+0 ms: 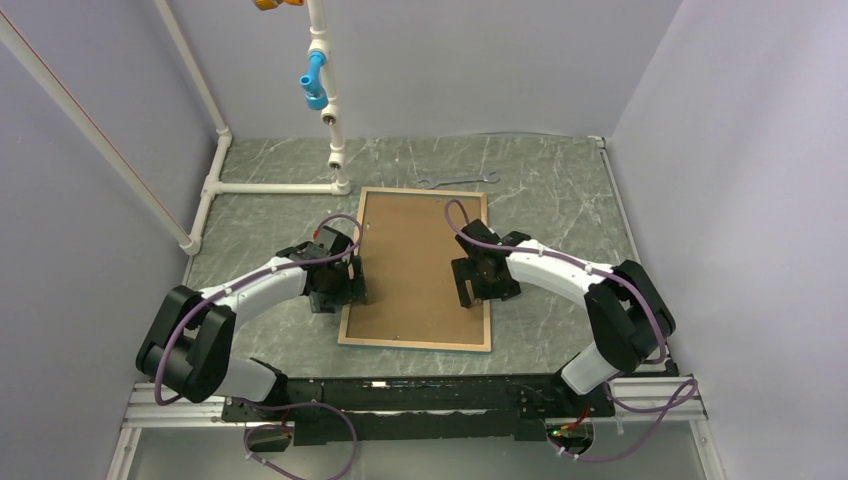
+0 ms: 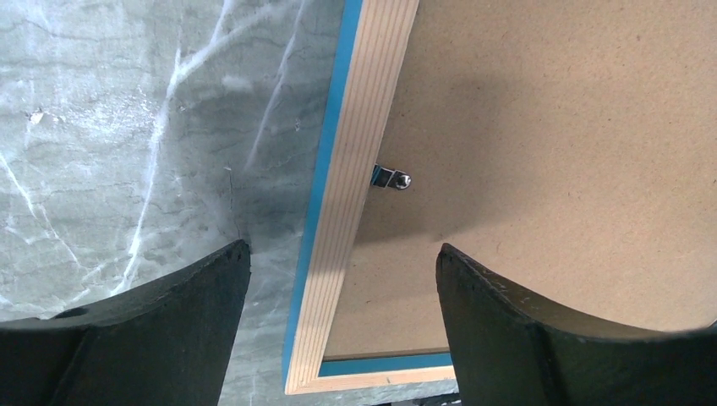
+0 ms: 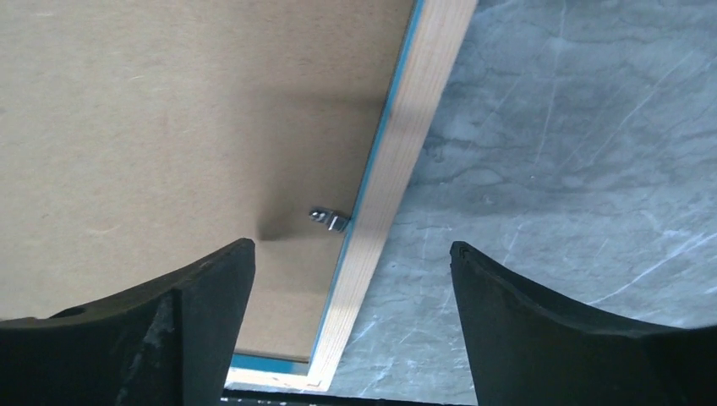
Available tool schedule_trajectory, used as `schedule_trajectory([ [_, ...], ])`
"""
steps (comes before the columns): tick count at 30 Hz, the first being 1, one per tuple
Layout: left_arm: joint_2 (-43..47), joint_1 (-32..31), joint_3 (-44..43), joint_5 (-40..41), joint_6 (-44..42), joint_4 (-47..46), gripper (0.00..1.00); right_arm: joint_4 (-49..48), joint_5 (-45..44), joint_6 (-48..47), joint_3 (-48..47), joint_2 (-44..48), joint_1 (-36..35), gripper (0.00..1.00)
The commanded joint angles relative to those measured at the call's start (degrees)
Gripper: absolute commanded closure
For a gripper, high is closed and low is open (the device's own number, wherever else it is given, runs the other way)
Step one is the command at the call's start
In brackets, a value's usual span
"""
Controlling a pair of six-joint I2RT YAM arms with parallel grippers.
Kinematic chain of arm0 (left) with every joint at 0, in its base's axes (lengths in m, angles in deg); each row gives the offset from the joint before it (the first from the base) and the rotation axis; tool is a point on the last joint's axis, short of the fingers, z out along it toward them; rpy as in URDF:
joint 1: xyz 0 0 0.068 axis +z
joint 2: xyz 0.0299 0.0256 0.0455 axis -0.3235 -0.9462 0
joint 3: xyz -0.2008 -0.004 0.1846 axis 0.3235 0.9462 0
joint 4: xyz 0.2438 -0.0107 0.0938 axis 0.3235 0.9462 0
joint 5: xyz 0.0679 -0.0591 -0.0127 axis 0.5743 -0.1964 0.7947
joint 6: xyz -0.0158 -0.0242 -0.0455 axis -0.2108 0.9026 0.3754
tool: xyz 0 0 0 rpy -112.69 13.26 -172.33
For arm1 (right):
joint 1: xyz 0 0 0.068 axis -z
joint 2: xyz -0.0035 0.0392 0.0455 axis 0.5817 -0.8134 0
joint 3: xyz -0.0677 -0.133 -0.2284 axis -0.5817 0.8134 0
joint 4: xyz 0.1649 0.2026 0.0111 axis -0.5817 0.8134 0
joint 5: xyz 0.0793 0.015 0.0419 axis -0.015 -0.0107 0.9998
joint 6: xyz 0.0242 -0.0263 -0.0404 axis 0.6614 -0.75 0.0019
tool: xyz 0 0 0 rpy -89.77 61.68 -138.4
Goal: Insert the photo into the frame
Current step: Install the photo frame at the center of the board.
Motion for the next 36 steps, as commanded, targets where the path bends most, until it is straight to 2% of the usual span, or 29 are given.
schedule_trajectory([
  [1, -0.47, 0.3, 0.9, -0.2, -0.72, -2.48, 0.17, -3.41, 4.26, 0.29, 0.54, 4.14, 0.87, 0.09],
  [5, -1.14, 0.29, 1.51, -2.31, -0.71, -4.49, 0.18, -6.16, 9.21, 0.89, 1.84, 3.92, 2.45, 0.01],
  [12, -0.94, -0.47, 3.81, -8.15, -0.19, -8.24, 0.21, -12.76, 19.5, 2.59, 6.2, 2.69, 4.72, 0.01],
  [19, 3.72, -7.97, 8.02, -8.01, 4.24, -8.89, 0.21, -14.27, 26.16, 5.29, 9.83, 7.43, 3.88, 0.01],
  [28, 12.34, -20.29, 13.56, -3.12, 14.09, -4.66, 0.2, -10.09, 25.02, 10.46, 15.7, 16.59, -2.3, 0.01],
  [32, 16.63, -20.22, 14.26, 0.74, 14.42, 0.13, 0.15, -6.66, 17.41, 10.23, 15.54, 18.29, -1.93, 0.0],
  [36, 17.01, -15.63, 11.99, 0.94, 10.76, 1.46, 0.13, -6.24, 16.15, 7.96, 12.56, 16.58, 2.57, 0.0],
])
